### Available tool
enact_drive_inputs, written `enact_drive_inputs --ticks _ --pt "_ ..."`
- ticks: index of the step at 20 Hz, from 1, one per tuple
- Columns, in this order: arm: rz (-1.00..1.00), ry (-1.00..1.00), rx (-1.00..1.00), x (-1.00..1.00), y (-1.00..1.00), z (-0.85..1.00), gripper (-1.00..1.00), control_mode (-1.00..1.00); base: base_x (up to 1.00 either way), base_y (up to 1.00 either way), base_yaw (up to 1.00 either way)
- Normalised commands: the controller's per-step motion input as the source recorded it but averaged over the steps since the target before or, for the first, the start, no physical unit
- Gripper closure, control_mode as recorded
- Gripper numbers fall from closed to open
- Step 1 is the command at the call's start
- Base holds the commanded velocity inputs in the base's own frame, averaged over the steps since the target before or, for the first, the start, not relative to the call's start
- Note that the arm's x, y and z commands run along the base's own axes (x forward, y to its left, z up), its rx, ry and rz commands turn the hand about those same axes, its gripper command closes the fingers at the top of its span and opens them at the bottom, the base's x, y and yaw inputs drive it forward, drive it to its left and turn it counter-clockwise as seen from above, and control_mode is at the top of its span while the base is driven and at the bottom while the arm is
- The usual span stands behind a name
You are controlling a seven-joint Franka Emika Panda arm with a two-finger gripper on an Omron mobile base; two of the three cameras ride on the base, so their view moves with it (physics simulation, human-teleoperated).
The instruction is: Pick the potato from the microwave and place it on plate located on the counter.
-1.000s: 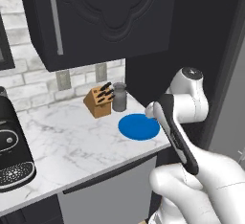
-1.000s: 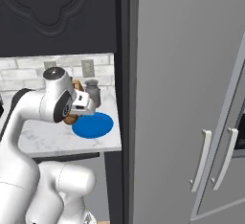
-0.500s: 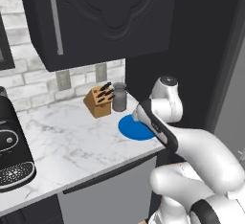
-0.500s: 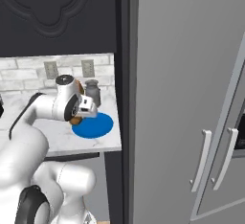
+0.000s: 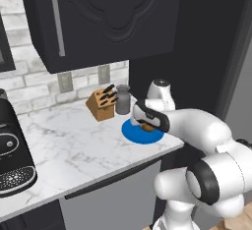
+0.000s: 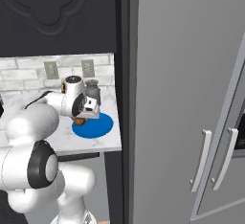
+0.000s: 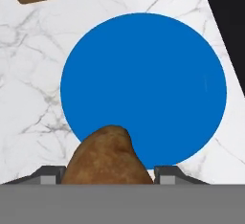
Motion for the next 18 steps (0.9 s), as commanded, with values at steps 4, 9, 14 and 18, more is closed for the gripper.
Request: enact_drive_inputs --ticks 4,9,14,18 --pt "0.00 0.12 0.00 0.35 0.00 -0.19 1.00 -1.00 0.00 0.00 0.00" --pt "0.00 0.09 0.00 0.23 0.00 -0.31 1.00 -1.00 0.00 0.00 0.00" --pt "0.00 0.04 0.00 0.21 0.00 -0.38 1.00 -1.00 0.00 0.00 0.00" --pt "0.00 0.05 0.00 0.19 0.00 -0.36 1.00 -1.00 0.00 0.00 0.00"
